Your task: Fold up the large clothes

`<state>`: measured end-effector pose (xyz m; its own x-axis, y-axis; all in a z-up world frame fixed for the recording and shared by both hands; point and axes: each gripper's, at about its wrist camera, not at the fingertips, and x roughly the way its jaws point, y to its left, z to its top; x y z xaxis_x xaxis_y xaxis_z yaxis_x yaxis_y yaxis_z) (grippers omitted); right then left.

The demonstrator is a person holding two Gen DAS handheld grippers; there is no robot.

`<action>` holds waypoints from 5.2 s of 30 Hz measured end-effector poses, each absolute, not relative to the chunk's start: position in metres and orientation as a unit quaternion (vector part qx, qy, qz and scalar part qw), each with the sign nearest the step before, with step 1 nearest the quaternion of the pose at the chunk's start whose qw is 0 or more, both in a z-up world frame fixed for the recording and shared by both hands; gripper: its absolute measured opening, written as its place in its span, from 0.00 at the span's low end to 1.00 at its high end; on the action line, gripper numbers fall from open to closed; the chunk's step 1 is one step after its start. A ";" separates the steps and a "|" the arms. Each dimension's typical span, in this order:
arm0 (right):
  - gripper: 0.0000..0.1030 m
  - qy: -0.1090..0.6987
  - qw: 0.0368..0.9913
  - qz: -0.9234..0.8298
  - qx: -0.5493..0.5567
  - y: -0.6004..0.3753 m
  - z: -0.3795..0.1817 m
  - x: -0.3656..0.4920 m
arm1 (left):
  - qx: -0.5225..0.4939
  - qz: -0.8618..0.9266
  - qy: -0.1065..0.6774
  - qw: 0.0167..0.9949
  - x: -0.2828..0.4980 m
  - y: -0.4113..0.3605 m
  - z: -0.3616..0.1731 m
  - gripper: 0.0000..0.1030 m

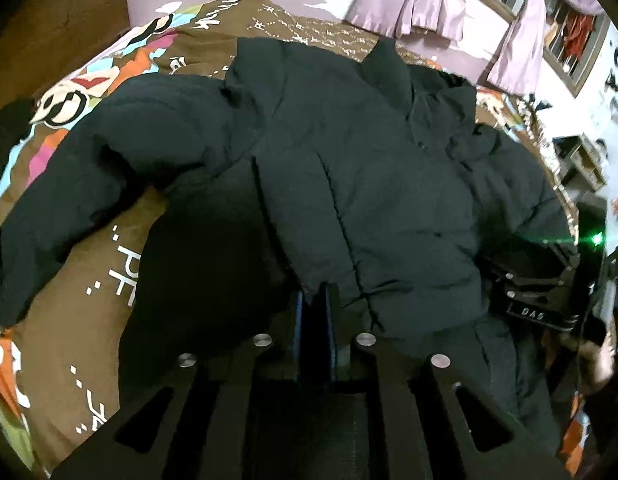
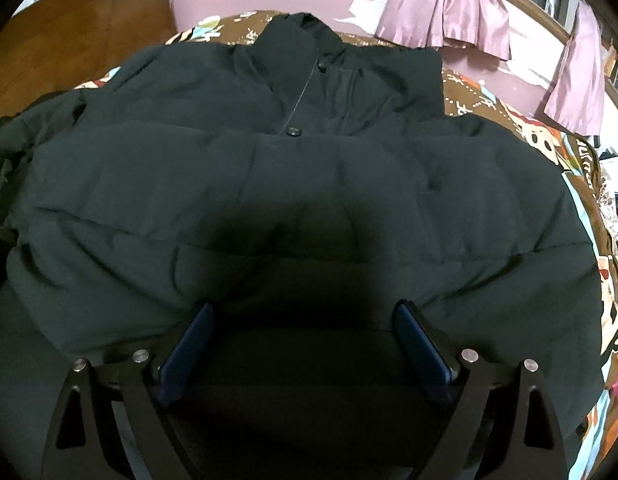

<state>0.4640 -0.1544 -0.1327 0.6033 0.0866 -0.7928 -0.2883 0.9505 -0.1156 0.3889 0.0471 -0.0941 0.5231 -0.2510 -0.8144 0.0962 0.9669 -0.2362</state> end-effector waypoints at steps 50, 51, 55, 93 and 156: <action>0.97 0.400 0.895 0.176 -0.093 0.059 -0.106 0.510 | -0.484 0.163 0.360 0.781 0.292 0.430 -0.163 0.00; 0.97 0.399 0.895 0.177 -0.093 0.059 -0.110 0.511 | -0.472 0.161 0.360 0.788 0.290 0.428 -0.159 0.00; 1.00 0.406 0.893 0.185 -0.065 0.053 -0.122 0.516 | -0.420 0.165 0.356 0.818 0.288 0.413 -0.141 0.00; 1.00 0.343 0.911 0.192 0.127 -0.173 -0.032 0.448 | 0.013 -0.211 0.243 0.947 0.316 -0.015 0.000 0.00; 0.08 0.321 0.926 0.038 0.194 -0.313 -0.031 0.439 | -0.038 -0.145 0.377 0.914 0.424 0.007 -0.044 0.33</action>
<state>0.4393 -0.3133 -0.0307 0.7906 0.1959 -0.5801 0.0533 0.9218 0.3839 0.4239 0.0073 -0.0440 0.6746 -0.2928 -0.6776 0.2361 0.9553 -0.1776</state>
